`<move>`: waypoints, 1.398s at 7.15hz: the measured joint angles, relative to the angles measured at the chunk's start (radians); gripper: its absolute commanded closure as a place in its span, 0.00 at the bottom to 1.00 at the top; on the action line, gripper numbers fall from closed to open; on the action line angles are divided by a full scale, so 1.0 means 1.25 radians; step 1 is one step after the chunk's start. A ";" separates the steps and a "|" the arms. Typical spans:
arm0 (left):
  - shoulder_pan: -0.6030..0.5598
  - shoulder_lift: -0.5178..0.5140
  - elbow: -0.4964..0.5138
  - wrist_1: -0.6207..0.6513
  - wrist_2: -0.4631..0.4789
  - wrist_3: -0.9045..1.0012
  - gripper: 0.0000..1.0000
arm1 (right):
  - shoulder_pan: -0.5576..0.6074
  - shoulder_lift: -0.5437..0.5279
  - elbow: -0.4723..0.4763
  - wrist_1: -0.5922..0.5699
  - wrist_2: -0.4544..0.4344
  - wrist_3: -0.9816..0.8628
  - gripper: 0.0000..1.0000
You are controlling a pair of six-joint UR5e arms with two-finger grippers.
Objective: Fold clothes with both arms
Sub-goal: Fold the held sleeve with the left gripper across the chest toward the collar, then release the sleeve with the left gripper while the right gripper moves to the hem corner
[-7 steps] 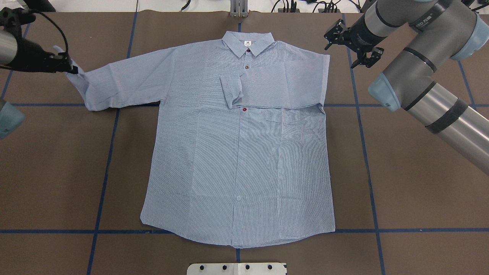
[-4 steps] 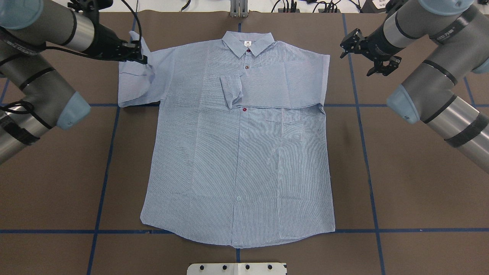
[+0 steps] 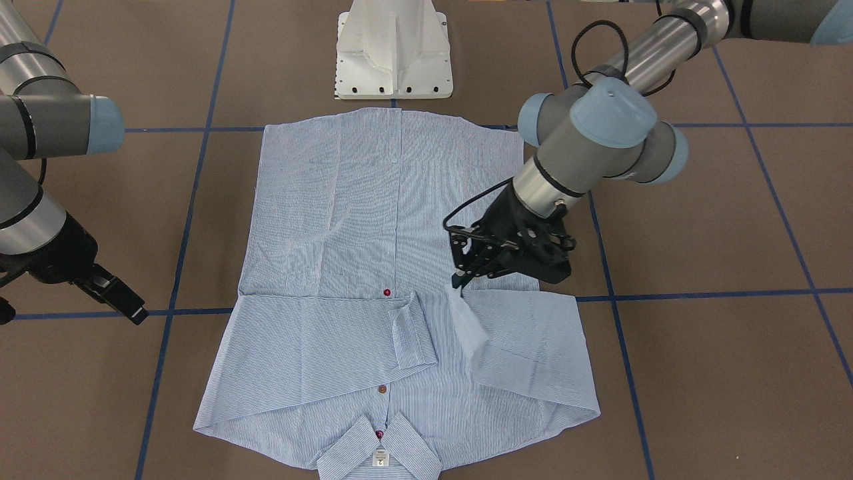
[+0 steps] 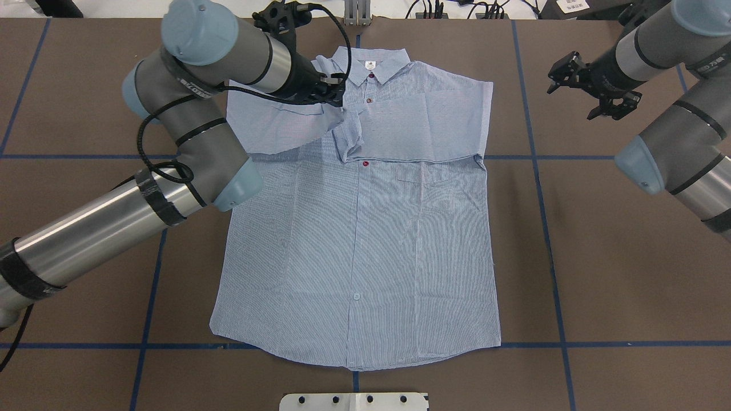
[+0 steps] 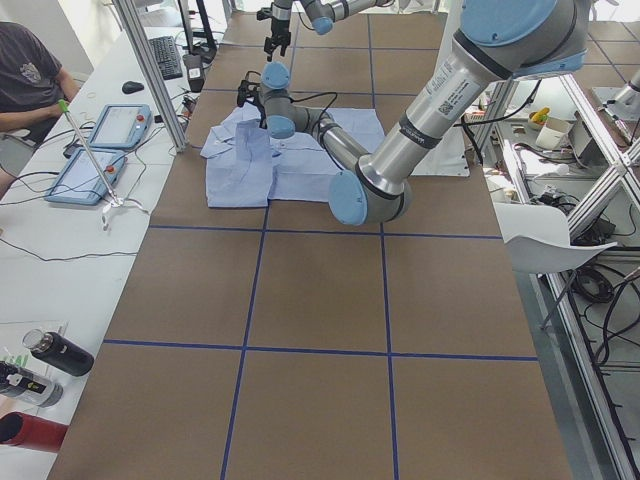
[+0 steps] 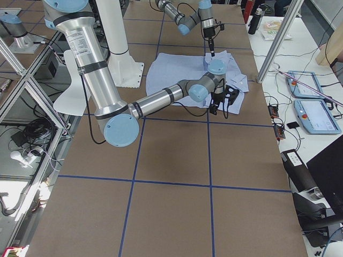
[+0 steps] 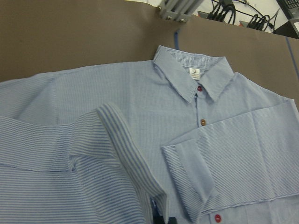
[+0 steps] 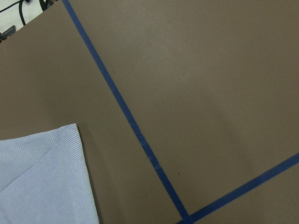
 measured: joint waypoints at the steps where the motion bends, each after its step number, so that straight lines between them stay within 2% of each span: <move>1: 0.021 -0.044 0.037 0.000 0.033 -0.005 1.00 | 0.006 -0.007 0.001 -0.001 0.000 -0.007 0.00; 4: 0.075 -0.123 0.110 -0.002 0.109 -0.026 1.00 | 0.013 -0.032 0.019 -0.001 -0.001 -0.012 0.00; 8: 0.125 -0.177 0.163 -0.004 0.177 -0.055 1.00 | 0.014 -0.064 0.045 -0.001 -0.002 -0.012 0.00; 9: 0.135 -0.193 0.178 -0.004 0.189 -0.059 0.83 | 0.014 -0.071 0.052 -0.001 -0.003 -0.012 0.00; 10: 0.142 -0.199 0.184 -0.004 0.194 -0.061 0.25 | 0.014 -0.074 0.057 -0.001 -0.004 -0.012 0.00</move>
